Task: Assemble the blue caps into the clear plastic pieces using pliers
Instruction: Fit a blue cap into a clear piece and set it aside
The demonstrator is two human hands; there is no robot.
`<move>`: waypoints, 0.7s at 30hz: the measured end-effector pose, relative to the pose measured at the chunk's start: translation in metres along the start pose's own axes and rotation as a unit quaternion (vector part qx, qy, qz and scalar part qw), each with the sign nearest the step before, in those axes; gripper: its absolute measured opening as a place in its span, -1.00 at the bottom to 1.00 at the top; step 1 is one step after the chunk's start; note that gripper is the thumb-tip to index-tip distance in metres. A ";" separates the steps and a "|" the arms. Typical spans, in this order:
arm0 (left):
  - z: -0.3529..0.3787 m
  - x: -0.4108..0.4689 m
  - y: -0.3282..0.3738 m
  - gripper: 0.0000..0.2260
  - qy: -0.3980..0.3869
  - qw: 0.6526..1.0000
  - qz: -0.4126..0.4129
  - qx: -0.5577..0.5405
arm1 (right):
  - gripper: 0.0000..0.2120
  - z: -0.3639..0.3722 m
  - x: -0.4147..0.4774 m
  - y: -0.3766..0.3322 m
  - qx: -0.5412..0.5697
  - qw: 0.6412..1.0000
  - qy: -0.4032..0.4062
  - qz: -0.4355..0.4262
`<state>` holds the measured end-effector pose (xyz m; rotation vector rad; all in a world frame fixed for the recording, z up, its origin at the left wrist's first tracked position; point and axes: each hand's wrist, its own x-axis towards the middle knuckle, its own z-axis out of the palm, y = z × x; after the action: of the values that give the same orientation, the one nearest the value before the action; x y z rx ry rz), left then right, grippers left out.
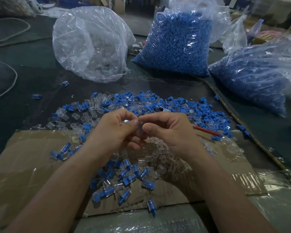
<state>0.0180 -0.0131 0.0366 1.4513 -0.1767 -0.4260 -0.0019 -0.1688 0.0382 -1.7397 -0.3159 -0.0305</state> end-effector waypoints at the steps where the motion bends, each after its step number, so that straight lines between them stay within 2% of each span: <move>1: -0.001 0.000 0.000 -0.91 -0.001 1.000 0.001 0.004 | -0.83 0.000 0.000 0.000 0.000 1.000 0.005 -0.003; 4: -0.001 0.001 0.000 -0.89 -0.002 1.000 0.002 -0.004 | -0.81 -0.001 0.000 0.001 0.005 1.000 0.010 -0.003; 7: -0.001 0.002 0.000 -0.95 0.006 0.999 -0.007 -0.036 | -0.74 0.000 0.000 0.002 0.005 1.000 0.022 0.000; 11: -0.003 0.003 0.004 -0.94 -0.009 0.995 -0.025 -0.095 | -0.85 0.000 0.000 0.002 -0.007 0.999 0.039 -0.021; 15: -0.003 0.000 0.003 -0.77 -0.013 0.998 -0.009 -0.062 | -0.82 -0.001 0.000 0.002 -0.020 0.998 0.045 -0.031; 21: -0.005 0.002 0.001 -0.84 0.017 0.995 -0.005 -0.101 | -0.83 0.002 0.000 0.005 -0.029 0.996 0.051 -0.065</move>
<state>0.0218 -0.0087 0.0363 1.2598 -0.0959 -0.4150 -0.0008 -0.1672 0.0333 -1.7664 -0.3549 -0.2249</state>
